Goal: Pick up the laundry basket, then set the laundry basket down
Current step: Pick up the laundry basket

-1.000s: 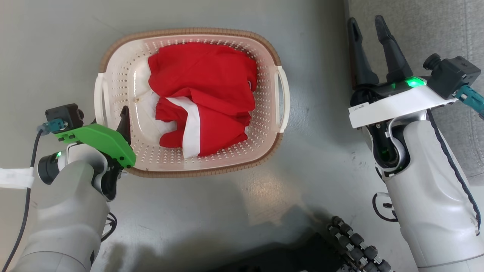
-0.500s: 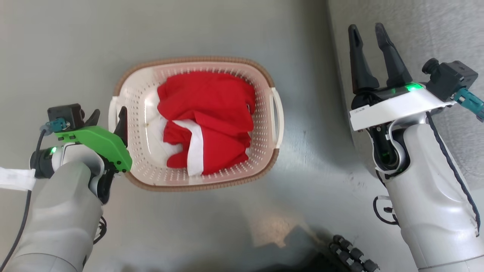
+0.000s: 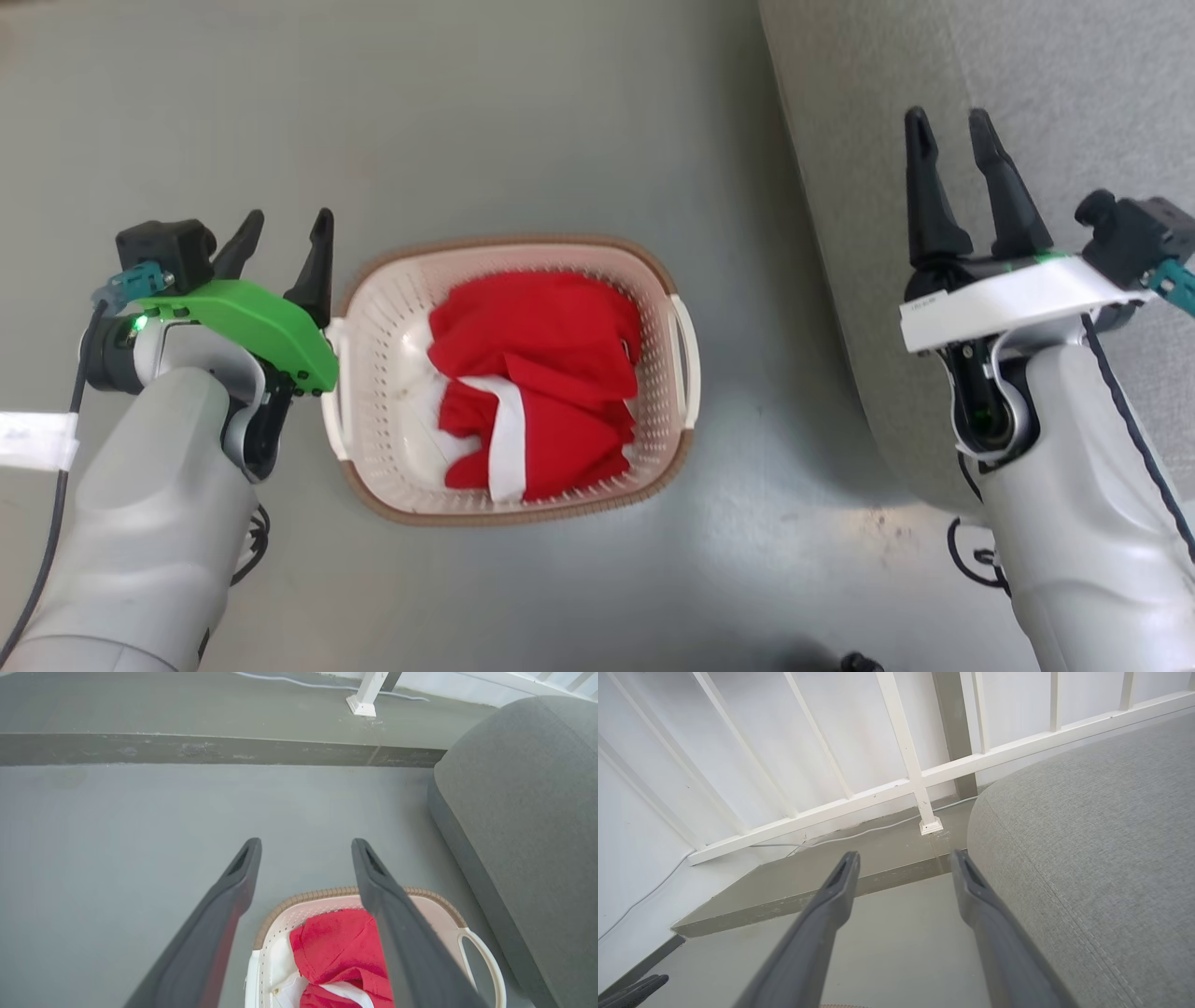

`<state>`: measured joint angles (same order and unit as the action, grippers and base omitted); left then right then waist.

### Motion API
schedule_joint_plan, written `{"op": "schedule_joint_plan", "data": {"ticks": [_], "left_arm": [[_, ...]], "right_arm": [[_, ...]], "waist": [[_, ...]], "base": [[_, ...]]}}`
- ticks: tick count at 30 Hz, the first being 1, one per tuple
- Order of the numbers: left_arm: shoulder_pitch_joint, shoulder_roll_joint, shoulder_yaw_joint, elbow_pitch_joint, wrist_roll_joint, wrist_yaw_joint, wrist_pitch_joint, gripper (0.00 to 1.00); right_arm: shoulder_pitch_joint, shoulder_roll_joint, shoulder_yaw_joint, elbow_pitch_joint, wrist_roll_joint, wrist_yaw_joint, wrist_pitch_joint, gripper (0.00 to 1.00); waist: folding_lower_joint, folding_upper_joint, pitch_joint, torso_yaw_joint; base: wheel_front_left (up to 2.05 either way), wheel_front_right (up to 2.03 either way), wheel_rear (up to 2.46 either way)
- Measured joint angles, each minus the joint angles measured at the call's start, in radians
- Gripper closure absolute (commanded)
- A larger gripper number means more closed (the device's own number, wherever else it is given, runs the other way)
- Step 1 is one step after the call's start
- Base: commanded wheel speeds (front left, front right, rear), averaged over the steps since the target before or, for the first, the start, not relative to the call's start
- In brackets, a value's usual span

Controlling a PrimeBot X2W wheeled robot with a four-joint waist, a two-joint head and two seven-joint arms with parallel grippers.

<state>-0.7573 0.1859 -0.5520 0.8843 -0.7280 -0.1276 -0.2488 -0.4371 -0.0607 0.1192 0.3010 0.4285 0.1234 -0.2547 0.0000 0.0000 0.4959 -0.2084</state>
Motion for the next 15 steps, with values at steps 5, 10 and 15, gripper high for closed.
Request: {"op": "schedule_joint_plan", "data": {"ticks": [5,10,15], "left_arm": [[0.054,0.003,0.042,-0.088,0.015,0.0,0.0,0.0],[0.121,0.008,0.081,-0.168,0.069,0.0,0.0,0.0],[0.201,0.007,0.133,-0.242,0.082,0.0,0.0,0.0]], "right_arm": [[0.039,-0.003,-0.014,0.001,-0.008,0.0,0.0,0.0],[0.086,-0.006,-0.016,0.006,-0.016,0.0,0.0,0.0],[0.136,-0.009,-0.016,0.01,-0.018,0.0,0.0,0.0]], "waist": [[0.0,0.0,-0.069,0.018],[0.0,0.0,-0.139,0.04],[0.0,0.0,-0.21,0.059]], "base": [[0.0,0.0,0.0],[0.0,0.0,0.0],[0.0,0.0,0.0]]}}
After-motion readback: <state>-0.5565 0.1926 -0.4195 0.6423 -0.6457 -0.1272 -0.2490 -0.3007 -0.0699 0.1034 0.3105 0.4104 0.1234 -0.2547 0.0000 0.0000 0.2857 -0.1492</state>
